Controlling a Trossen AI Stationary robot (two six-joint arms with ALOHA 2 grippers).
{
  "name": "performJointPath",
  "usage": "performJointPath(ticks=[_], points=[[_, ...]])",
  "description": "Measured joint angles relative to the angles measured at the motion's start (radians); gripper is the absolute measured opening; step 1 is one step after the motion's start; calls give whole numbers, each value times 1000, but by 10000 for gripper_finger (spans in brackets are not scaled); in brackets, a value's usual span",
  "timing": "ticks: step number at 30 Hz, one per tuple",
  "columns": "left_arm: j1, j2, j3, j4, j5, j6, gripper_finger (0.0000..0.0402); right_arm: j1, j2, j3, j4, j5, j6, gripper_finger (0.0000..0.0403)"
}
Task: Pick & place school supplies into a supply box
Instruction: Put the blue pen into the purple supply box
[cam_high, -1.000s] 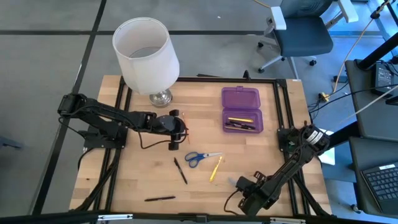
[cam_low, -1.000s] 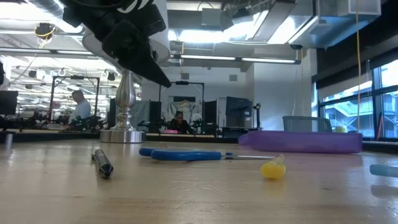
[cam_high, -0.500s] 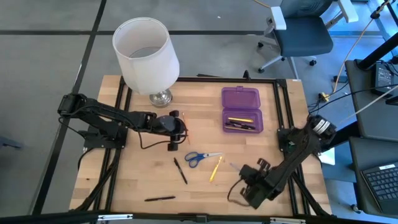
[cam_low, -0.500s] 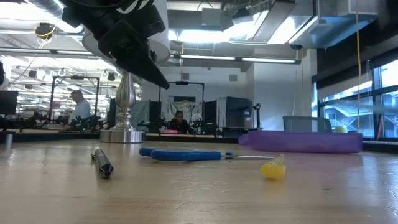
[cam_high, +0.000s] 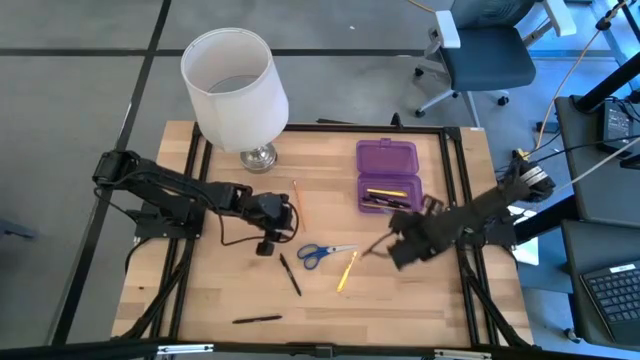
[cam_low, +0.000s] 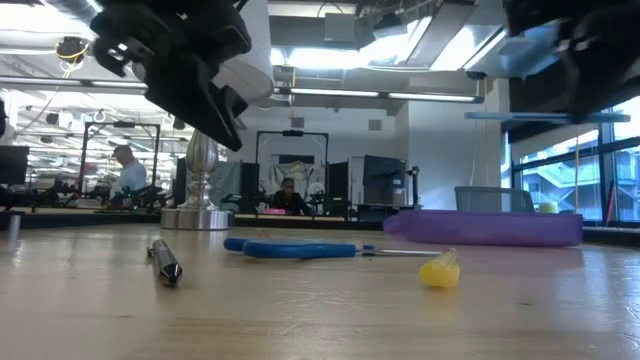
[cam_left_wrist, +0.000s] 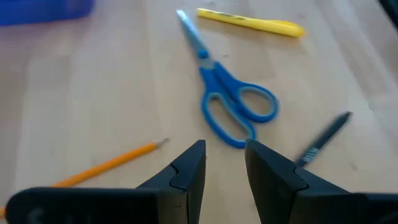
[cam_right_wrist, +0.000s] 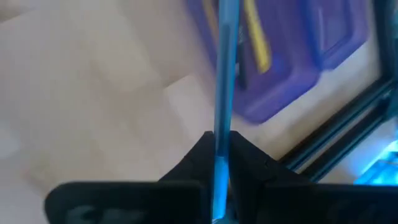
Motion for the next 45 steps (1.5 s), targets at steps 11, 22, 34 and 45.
performJointPath(ticks=[11,22,34,45], points=[[-113,0,0,1,-1,0,107,-400,-1,-104,231,-101,-627,36],[-172,3,0,9,-86,37,107,-646,-1,-274,484,-197,-938,36],[-244,83,0,17,-155,227,110,-733,-1,-346,623,-251,-1017,40],[-257,248,0,29,-186,248,142,-732,-1,-374,651,-252,-982,49]])
